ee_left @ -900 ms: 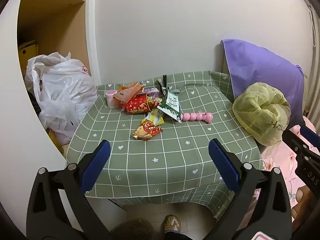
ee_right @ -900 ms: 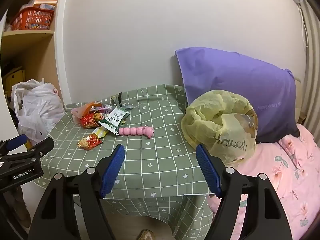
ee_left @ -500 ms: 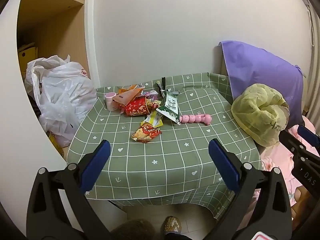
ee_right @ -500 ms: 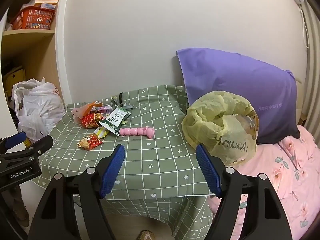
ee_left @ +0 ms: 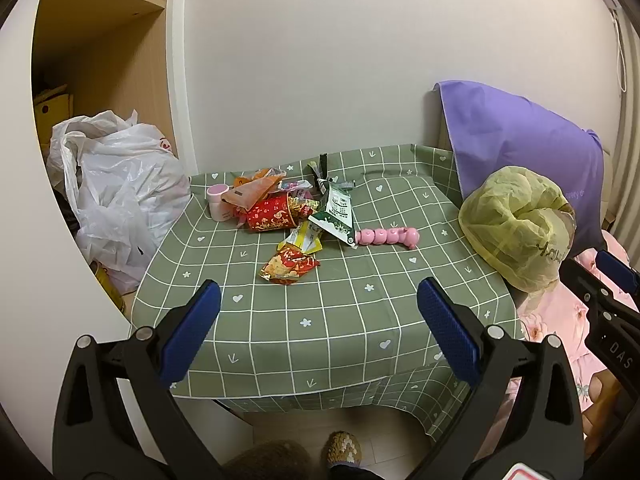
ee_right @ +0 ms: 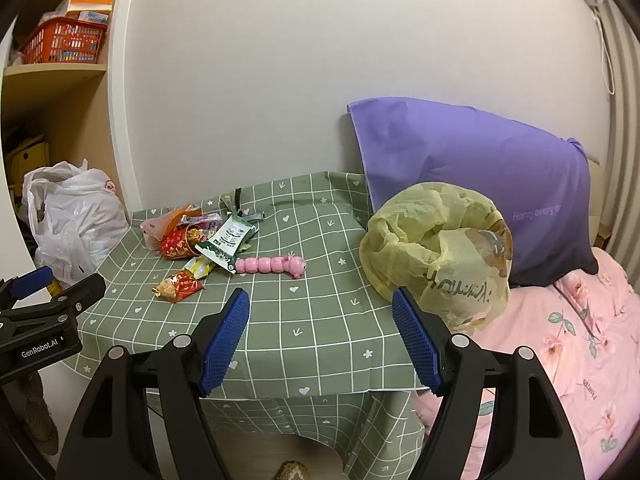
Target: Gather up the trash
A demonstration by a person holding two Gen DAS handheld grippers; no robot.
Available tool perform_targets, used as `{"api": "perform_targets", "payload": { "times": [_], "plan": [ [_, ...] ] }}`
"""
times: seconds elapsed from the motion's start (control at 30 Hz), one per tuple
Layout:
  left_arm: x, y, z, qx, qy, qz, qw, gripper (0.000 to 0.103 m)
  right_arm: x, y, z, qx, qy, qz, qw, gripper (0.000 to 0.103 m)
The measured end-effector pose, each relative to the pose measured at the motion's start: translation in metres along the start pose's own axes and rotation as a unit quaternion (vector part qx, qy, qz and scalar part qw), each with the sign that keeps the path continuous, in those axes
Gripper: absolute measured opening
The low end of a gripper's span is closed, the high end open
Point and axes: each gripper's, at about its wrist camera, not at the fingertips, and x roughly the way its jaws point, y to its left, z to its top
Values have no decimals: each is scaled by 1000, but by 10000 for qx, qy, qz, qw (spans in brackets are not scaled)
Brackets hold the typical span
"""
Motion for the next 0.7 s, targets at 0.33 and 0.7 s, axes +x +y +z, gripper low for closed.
{"api": "perform_targets", "payload": {
  "times": [0.33, 0.7],
  "plan": [
    [0, -3, 0, 16, -7, -5, 10000, 94, -1, 1, 0, -3, -9, -4, 10000, 70],
    [0, -1, 0, 4, 4, -44, 10000, 94, -2, -1, 1, -6, -21, -18, 10000, 70]
  ]
}}
